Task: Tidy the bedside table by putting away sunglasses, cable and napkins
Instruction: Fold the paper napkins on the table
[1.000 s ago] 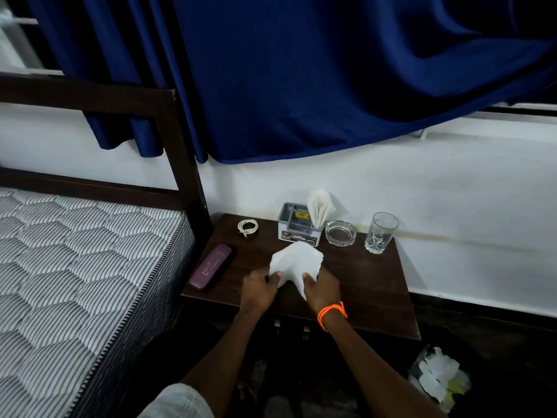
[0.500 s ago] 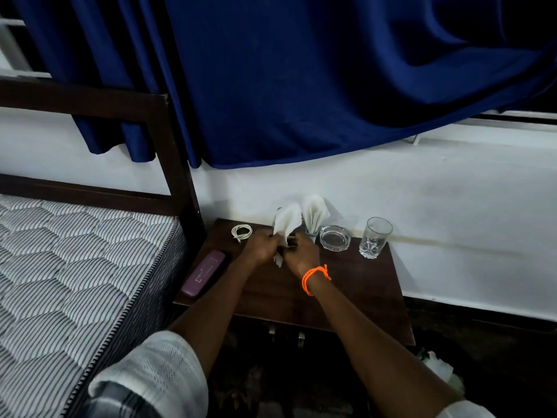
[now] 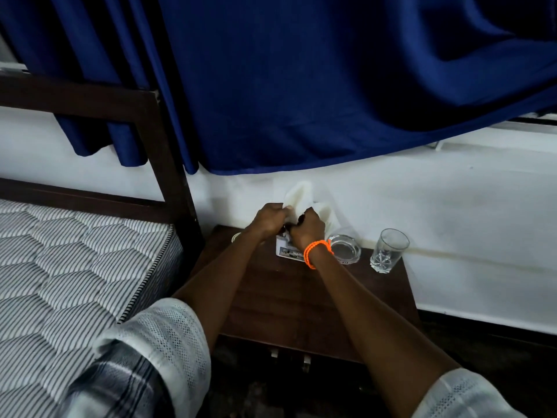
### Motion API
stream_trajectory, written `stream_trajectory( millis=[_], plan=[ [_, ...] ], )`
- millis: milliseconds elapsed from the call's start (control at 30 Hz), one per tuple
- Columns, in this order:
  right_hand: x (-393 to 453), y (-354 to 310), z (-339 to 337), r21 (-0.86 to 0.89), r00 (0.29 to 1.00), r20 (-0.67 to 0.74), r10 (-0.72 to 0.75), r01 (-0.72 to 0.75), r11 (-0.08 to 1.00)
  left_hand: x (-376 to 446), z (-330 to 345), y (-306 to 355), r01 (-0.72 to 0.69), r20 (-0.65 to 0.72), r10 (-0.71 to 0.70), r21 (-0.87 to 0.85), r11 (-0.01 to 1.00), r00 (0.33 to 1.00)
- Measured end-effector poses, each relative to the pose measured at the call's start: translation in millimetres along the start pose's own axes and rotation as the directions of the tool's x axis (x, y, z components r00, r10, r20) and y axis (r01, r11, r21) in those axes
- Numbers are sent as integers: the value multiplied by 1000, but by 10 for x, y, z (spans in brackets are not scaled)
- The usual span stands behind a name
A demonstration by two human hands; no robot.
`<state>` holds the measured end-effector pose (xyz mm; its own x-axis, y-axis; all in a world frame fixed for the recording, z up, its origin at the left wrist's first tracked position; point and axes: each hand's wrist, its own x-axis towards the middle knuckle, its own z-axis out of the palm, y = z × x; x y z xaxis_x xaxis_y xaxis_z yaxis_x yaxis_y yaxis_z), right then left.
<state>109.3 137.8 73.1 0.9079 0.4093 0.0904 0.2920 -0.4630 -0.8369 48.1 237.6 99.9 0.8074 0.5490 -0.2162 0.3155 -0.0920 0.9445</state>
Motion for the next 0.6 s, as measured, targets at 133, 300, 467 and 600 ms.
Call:
stream_trajectory(
  millis=[133, 300, 467, 600],
  plan=[
    [102, 128, 165, -17, 999, 6, 43, -43, 999, 168, 42, -84, 14, 7, -14, 42, 999, 1000],
    [188, 184, 256, -1, 996, 10, 87, -87, 996, 309, 30, -166, 15, 4, -15, 78, 997, 1000],
    [239, 181, 290, 31, 990, 22, 136, -136, 990, 415, 58, -218, -1, -10, 2, 94, 996, 1000],
    [232, 191, 322, 30, 994, 10, 106, -106, 994, 467, 112, -287, 13, -48, -3, 196, 980, 999]
  ],
)
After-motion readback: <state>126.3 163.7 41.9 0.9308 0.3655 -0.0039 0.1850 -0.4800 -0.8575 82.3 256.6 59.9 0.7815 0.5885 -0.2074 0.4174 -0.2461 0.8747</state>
